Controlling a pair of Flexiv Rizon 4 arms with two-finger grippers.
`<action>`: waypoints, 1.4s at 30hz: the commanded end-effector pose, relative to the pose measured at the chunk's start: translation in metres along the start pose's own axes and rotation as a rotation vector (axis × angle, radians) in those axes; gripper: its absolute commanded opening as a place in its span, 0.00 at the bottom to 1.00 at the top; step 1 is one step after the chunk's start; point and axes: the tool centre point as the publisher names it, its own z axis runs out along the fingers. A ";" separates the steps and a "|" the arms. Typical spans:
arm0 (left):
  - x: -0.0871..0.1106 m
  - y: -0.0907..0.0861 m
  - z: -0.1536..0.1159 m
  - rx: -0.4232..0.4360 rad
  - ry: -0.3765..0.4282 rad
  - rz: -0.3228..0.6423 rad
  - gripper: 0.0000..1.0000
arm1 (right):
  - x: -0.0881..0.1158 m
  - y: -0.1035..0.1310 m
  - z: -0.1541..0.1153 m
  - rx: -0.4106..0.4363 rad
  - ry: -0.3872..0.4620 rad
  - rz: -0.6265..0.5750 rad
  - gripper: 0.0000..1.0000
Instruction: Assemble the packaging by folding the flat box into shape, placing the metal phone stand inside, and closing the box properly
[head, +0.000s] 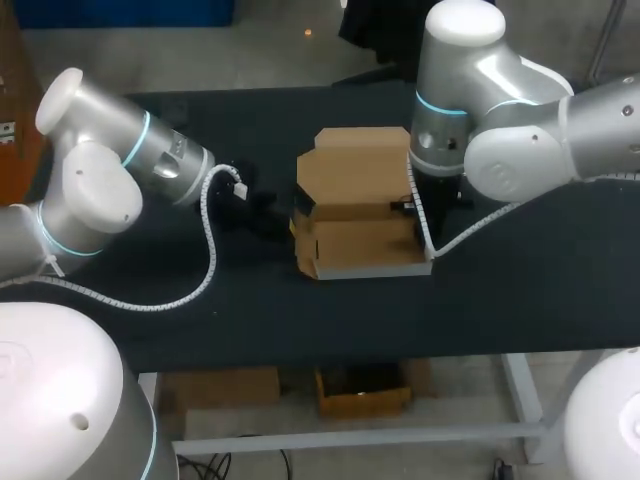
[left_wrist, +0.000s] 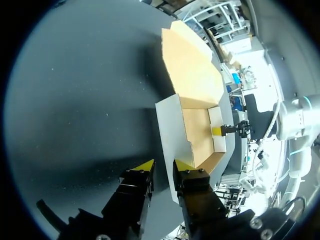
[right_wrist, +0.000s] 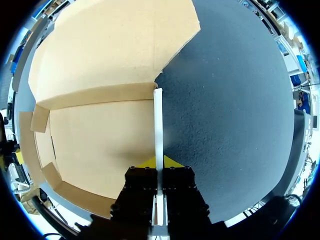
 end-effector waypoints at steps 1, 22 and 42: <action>0.009 -0.004 0.007 -0.011 -0.005 0.011 0.23 | 0.001 0.001 0.000 0.005 -0.003 0.000 0.00; 0.039 -0.008 0.028 -0.032 -0.120 0.056 0.28 | 0.001 0.001 0.000 0.005 -0.003 0.000 0.00; 0.034 -0.010 0.041 -0.015 -0.349 0.018 0.29 | 0.001 0.001 0.000 0.005 -0.003 0.000 0.00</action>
